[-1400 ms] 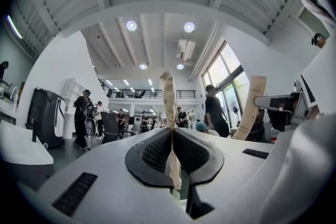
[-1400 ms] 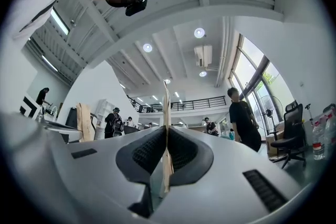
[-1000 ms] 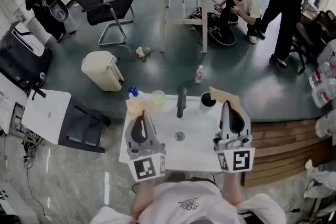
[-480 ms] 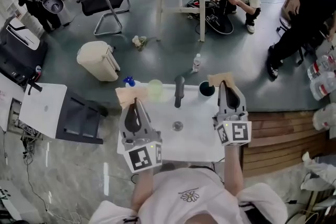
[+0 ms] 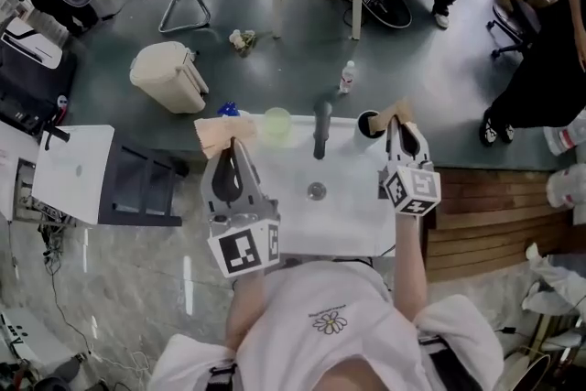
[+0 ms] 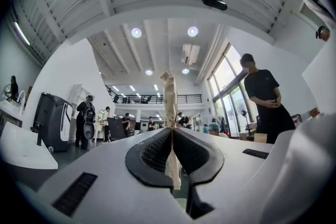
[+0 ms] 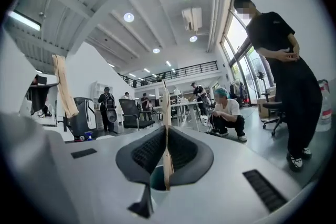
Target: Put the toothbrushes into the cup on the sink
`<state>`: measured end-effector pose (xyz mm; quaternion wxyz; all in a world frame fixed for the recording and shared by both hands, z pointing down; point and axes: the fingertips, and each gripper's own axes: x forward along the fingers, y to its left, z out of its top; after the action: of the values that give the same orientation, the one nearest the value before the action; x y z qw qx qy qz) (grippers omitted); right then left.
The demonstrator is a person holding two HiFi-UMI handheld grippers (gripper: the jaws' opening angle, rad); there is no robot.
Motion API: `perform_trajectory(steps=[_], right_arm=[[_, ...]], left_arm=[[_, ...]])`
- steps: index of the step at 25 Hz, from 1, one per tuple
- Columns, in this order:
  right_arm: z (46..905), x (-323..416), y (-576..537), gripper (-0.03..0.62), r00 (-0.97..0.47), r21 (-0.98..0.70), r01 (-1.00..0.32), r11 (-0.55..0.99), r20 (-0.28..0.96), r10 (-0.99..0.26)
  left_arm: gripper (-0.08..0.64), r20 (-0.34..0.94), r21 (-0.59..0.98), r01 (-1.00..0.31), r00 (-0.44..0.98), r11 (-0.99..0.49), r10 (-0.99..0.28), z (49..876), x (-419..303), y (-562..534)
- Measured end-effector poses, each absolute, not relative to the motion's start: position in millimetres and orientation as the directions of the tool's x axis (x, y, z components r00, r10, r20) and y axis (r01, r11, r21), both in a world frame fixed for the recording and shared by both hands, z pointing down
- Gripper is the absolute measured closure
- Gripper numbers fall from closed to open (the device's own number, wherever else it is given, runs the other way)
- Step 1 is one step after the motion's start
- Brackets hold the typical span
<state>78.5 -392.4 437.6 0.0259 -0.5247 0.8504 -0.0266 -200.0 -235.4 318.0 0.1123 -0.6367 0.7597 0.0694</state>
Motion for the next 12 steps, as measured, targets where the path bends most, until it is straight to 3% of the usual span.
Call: perform_trajectory(steps=[12], right_arm=[[502, 73, -388, 0.575, -0.453, -0.083, -0.892, 0.445, 0.133, -0.882]], left_arm=[[0.534, -0.257, -0.035, -0.991, -0.116, 0.129, -0.959, 326, -194, -233]])
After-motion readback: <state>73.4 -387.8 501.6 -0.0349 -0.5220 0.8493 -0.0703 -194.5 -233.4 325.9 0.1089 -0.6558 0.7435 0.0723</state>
